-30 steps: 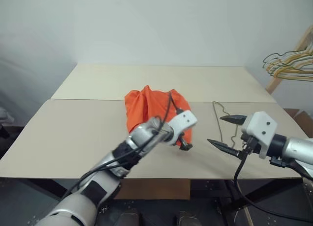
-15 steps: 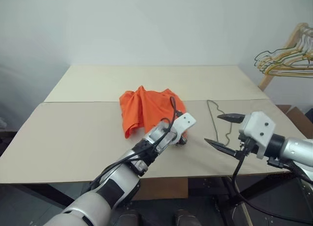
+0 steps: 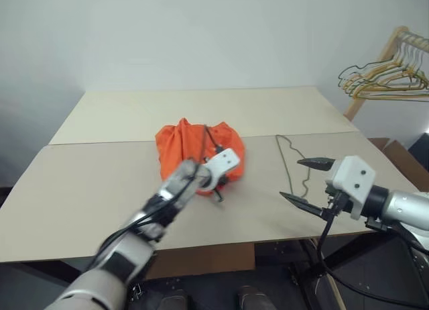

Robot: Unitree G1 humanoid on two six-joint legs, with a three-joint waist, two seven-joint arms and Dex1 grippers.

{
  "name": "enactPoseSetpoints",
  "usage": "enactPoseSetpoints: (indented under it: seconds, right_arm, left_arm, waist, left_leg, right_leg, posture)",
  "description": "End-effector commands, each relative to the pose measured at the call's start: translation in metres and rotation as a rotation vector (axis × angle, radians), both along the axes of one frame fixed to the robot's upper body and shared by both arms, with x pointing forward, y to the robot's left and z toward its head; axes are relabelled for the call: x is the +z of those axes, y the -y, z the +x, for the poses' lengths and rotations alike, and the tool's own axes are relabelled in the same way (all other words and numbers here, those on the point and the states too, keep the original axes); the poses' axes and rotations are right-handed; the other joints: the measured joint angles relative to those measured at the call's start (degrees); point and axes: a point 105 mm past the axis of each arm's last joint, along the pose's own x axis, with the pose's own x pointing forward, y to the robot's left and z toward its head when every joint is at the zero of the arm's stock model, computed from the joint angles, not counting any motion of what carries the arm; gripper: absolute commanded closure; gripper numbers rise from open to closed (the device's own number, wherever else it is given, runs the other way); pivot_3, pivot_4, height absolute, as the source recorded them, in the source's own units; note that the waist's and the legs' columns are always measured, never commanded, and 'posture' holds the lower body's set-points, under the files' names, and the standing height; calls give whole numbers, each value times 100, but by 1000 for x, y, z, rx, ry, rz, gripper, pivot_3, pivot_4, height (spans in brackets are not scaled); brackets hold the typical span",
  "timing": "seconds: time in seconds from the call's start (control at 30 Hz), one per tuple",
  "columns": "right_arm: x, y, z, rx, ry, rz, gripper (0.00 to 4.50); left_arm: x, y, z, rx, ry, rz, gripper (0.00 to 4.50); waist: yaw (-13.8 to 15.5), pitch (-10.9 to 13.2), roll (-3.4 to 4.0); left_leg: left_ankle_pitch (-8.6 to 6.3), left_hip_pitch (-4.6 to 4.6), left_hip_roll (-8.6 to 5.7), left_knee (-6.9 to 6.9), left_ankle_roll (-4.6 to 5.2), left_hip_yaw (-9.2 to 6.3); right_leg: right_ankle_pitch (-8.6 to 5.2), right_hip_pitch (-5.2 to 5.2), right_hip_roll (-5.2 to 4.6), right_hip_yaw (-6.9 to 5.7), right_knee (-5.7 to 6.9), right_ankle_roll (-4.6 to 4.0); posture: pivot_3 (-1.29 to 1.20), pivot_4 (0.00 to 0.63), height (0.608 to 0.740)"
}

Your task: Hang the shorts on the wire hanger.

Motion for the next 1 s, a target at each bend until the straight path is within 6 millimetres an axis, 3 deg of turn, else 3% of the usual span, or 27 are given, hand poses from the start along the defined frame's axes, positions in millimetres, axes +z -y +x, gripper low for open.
enactPoseSetpoints:
  seconds: [0.03,0.1,0.3,0.5,0.77,0.9,1.0]
  right_arm:
    - [-13,-6,7,64,93,-157,0]
    - [-30,-14,21,81,130,-230,0]
    - [-65,-40,73,124,251,-396,0]
    - [-78,-69,122,150,346,-462,0]
    - [-99,-89,146,199,359,-491,0]
    - [-104,-88,152,215,385,-530,853]
    - [-98,-82,149,211,352,-453,1917]
  left_arm:
    - [40,-22,-20,-193,114,-28,4458]
    - [53,-51,-24,-191,135,-15,4458]
    - [81,-96,-46,-261,157,-38,4458]
    - [91,-119,-64,-296,140,-53,4458]
    - [100,-127,-71,-272,147,-66,4458]
    - [100,-124,-73,-268,146,-71,4500]
    - [100,-125,-70,-243,165,-71,4500]
  waist:
    - [48,1,0]
    - [133,2,1]
    - [227,7,-7]
    - [358,10,-11]
    - [570,10,-13]
    - [599,10,-13]
    - [612,10,-13]
  left_leg:
    - [0,0,1,1,0,2]
    - [0,0,0,13,0,5]
    - [3,0,4,39,-2,19]
    - [6,-5,11,27,-4,23]
    - [5,-15,13,9,-5,-4]
    - [9,-11,14,11,-12,-8]
    - [11,-9,16,12,-15,-14]
  right_leg:
    - [-9,-3,-1,-2,1,-12]
    - [-15,2,-8,-6,-2,-4]
    - [-27,8,-16,-7,-2,32]
    - [-7,-6,-10,-18,5,-5]
    - [-7,-9,-7,-52,10,-6]
    - [-13,-4,-8,-62,15,-23]
    - [-14,-2,-7,-69,20,-26]
  posture:
    - [112,0,740]
    - [134,0,740]
    - [188,0,740]
    - [235,0,740]
    - [269,0,740]
    - [276,0,740]
    - [282,0,740]
